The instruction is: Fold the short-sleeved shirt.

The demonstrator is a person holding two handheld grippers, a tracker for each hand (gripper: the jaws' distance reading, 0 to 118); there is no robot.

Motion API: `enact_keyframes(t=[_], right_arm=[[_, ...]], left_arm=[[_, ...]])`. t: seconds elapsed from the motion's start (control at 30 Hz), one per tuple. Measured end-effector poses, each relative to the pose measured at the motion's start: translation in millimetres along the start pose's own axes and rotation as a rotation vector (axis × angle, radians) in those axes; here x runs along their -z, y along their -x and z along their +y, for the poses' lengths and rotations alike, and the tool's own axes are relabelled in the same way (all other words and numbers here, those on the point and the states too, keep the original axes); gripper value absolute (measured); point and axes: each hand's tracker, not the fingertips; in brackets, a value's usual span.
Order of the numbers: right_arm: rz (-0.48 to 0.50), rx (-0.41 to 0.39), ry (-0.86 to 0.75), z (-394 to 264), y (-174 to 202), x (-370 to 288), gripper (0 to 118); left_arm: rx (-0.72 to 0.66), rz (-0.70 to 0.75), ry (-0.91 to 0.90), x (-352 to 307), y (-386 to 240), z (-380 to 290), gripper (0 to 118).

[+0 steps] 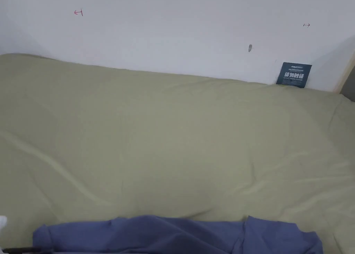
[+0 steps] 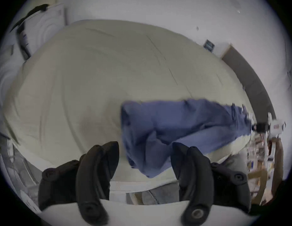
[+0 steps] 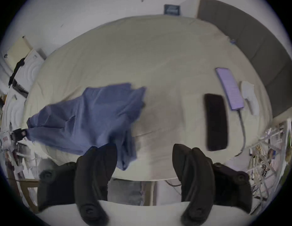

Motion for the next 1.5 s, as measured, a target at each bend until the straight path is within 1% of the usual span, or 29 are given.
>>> enact_keyframes(t=[0.07,0.1,0.17,0.27,0.3,0.33,0.37,0.4,0.43,0.47,0.53,0.57,0.6,0.63,0.7,0.77,0.83,0.93,1.03,1.1,1.13,1.2,1.27,1.33,1.37,1.4,1.43,1.47,1.5], right_arm=[[-0.020,0.032,-0.092,3.6,-1.4,-24.0,77],[-0.022,0.029,-0.131,5.6,2.9,-33.7,77],[-0.020,-0.021,-0.229,11.0,24.5,-54.7,77],[-0.007,-0.105,-0.333,11.9,75.1,-74.9,77],[0.002,-0.120,-0.358,10.5,89.4,-77.6,76],[0.017,-0.127,-0.379,7.1,105.1,-78.6,73],[0.047,-0.134,-0.391,2.9,123.8,-76.9,66],[0.063,-0.142,-0.404,-2.3,136.3,-75.0,47],[0.059,-0.150,-0.411,-9.5,150.2,-70.3,21],[0.044,-0.156,-0.402,-16.3,164.1,-62.4,3],[0.034,-0.184,-0.381,-32.6,184.0,-48.3,2],[0.039,-0.188,-0.376,-42.8,191.9,-40.7,2],[0.035,-0.185,-0.373,-52.1,198.8,-33.5,2],[0.015,-0.185,-0.363,-61.1,206.8,-24.5,1],[-0.007,-0.229,-0.328,-79.2,219.7,-6.6,1],[0.019,-0.266,-0.283,-88.5,228.4,5.8,2],[0.018,-0.243,-0.277,-94.7,230.5,10.4,2],[-0.003,-0.259,-0.287,-98.0,232.1,9.7,2],[0.012,-0.241,-0.298,-92.6,228.1,1.7,2],[0.029,-0.225,-0.315,-88.8,222.1,-6.2,2],[0.038,-0.218,-0.324,-85.8,217.4,-11.9,2],[0.057,-0.189,-0.351,-78.1,207.2,-24.1,2],[0.069,-0.153,-0.387,-71.9,197.3,-33.6,2],[0.077,-0.132,-0.407,-64.5,188.1,-42.4,2],[0.076,-0.119,-0.414,-60.4,184.7,-45.5,2],[0.079,-0.113,-0.413,-56.2,181.9,-47.7,2],[0.087,-0.103,-0.412,-51.6,179.6,-50.2,2],[0.093,-0.094,-0.412,-48.2,177.5,-52.5,2],[0.099,-0.089,-0.413,-46.0,175.9,-54.4,2]], left_arm=[[-0.029,0.034,-0.120,-26.6,-7.0,8.2,72],[-0.004,0.042,-0.173,-36.2,-15.4,13.3,72],[0.055,0.071,-0.255,-54.0,-46.6,25.6,71],[0.173,0.085,-0.312,-61.4,-103.0,35.8,70],[0.190,0.078,-0.322,-60.4,-121.7,36.1,65],[0.197,0.074,-0.328,-55.0,-139.2,33.3,56],[0.216,0.063,-0.340,-51.3,-159.2,29.4,41],[0.221,0.058,-0.346,-45.7,-175.6,24.6,17],[0.234,0.058,-0.361,-37.8,-193.1,16.9,5],[0.254,0.069,-0.368,-26.3,-202.2,8.6,3],[0.252,0.119,-0.341,-9.9,-225.4,-9.9,1],[0.242,0.137,-0.322,-0.6,-234.4,-21.3,1],[0.220,0.190,-0.317,5.8,-238.9,-35.4,1],[0.204,0.202,-0.321,13.2,-244.2,-48.2,0],[0.229,0.163,-0.285,26.2,-249.3,-61.8,0],[0.227,0.176,-0.271,29.3,-250.5,-70.5,0],[0.228,0.173,-0.272,30.6,-250.3,-74.7,0],[0.248,0.209,-0.263,31.0,-250.0,-78.7,0],[0.226,0.189,-0.251,28.3,-243.0,-76.6,0],[0.215,0.164,-0.255,22.4,-231.0,-67.2,0],[0.187,0.124,-0.261,17.1,-221.0,-57.3,0],[0.075,0.022,-0.259,7.5,-182.2,-34.0,0],[0.000,-0.053,-0.244,1.4,-139.9,-11.0,0],[-0.015,-0.127,-0.229,-0.3,-92.7,3.3,0],[0.007,-0.163,-0.186,0.5,-70.8,10.0,0],[0.018,-0.219,-0.134,2.9,-50.9,15.8,10],[0.009,-0.275,-0.073,5.4,-30.7,17.3,37],[-0.011,-0.286,-0.046,8.4,-11.4,15.6,79],[-0.015,-0.281,-0.026,13.4,1.1,13.0,118]])
